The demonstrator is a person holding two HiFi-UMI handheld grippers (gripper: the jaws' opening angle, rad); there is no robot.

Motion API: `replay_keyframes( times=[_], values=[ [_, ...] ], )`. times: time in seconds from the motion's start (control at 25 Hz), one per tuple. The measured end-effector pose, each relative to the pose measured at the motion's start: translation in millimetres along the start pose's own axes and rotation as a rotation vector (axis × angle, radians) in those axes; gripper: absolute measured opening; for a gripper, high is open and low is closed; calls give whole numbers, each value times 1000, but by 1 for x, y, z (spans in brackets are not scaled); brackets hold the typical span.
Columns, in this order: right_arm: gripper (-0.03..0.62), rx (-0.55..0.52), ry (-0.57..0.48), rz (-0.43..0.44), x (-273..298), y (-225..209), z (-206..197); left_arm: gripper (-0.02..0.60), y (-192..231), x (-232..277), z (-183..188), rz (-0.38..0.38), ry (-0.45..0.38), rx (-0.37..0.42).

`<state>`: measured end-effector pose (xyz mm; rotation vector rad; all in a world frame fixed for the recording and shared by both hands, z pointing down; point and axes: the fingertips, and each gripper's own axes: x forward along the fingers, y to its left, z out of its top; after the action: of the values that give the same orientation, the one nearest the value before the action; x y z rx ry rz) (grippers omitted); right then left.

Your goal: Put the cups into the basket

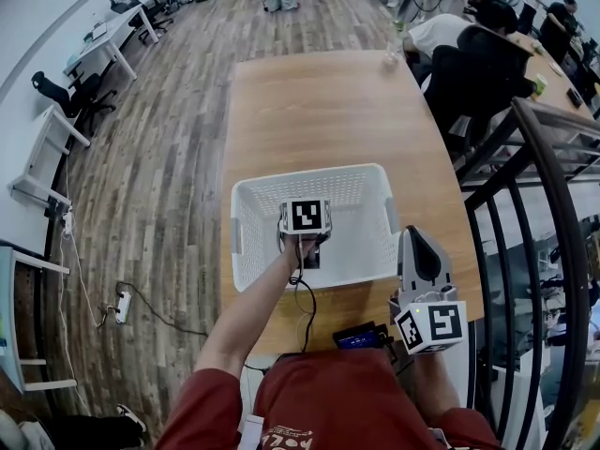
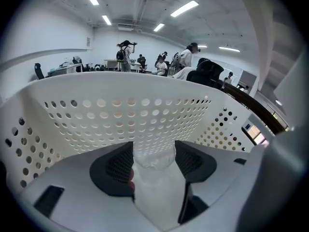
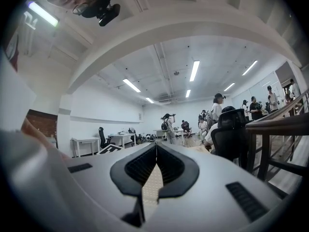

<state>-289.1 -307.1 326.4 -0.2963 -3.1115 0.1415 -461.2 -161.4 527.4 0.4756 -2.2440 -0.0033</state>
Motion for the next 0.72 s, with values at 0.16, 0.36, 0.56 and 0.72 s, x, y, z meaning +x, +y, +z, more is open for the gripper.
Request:
replay_keyframes(
  times=[0.16,0.36,0.56,0.72],
  values=[
    [11,-9,-6,13,1,1,-2,276,0,1,-1,9,-2,-6],
    [11,-13,-9,21,3,4,0,278,-4,-1,-4,10,1,20],
    [11,-15,-7,24,2,5,-2,278,-9,-1,-4,34,-7,48],
    [11,-15,-13,20,2,3,0,278,-12,-1,-5,54,-14,70]
  ],
)
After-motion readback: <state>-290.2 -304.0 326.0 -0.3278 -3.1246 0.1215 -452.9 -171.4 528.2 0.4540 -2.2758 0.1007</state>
